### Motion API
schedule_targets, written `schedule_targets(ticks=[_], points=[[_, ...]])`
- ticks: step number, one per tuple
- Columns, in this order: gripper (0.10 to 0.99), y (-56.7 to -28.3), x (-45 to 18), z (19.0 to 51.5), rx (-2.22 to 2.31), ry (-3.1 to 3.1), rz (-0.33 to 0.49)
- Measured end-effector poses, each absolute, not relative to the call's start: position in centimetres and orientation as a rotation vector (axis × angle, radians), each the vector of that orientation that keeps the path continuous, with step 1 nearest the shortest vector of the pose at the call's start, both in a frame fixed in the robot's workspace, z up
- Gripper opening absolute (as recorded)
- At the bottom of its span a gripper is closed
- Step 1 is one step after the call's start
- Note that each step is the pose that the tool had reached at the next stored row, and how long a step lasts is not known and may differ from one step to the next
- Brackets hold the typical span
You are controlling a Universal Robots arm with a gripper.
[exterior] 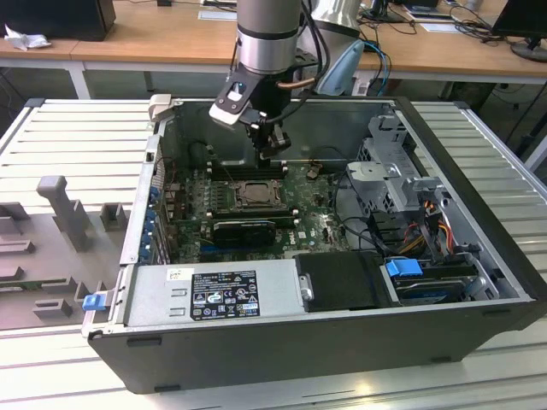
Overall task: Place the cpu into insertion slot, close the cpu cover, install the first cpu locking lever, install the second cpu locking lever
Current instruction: 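Install the first cpu locking lever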
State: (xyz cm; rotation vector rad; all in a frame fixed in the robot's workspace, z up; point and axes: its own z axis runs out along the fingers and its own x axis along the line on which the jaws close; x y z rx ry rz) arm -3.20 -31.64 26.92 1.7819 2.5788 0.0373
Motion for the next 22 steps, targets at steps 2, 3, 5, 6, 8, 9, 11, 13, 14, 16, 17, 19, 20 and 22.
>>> schedule_targets(ticks=[2, 3, 5, 6, 8, 9, 11, 13, 14, 16, 17, 19, 20, 22], points=[[0.106, -31.64, -3.2, 26.93, 1.751, 2.6, 0.037], [0.106, -31.64, -3.2, 26.93, 1.732, 2.613, 0.037], [0.106, -31.64, -3.2, 26.93, 1.714, 2.625, 0.038], [0.106, -31.64, -3.2, 26.93, 1.7, 2.635, 0.038], [0.106, -31.64, -3.2, 26.93, 1.684, 2.645, 0.038], [0.106, -31.64, -3.2, 26.93, 1.671, 2.654, 0.038], [0.106, -31.64, -3.2, 26.93, 1.64, 2.673, 0.038], [0.106, -31.64, -3.19, 26.93, 1.626, 2.681, 0.038], [0.106, -31.64, -3.2, 26.93, 1.613, 2.69, 0.038], [0.106, -31.64, -3.2, 26.93, 1.597, 2.699, 0.038], [0.106, -31.64, -3.2, 26.93, 1.587, 2.705, 0.038], [0.106, -31.64, -3.19, 26.93, 1.571, 2.715, 0.038], [0.106, -31.64, -3.2, 26.93, 1.563, 2.719, 0.038], [0.106, -31.64, -3.2, 26.93, 1.549, 2.728, 0.038]])
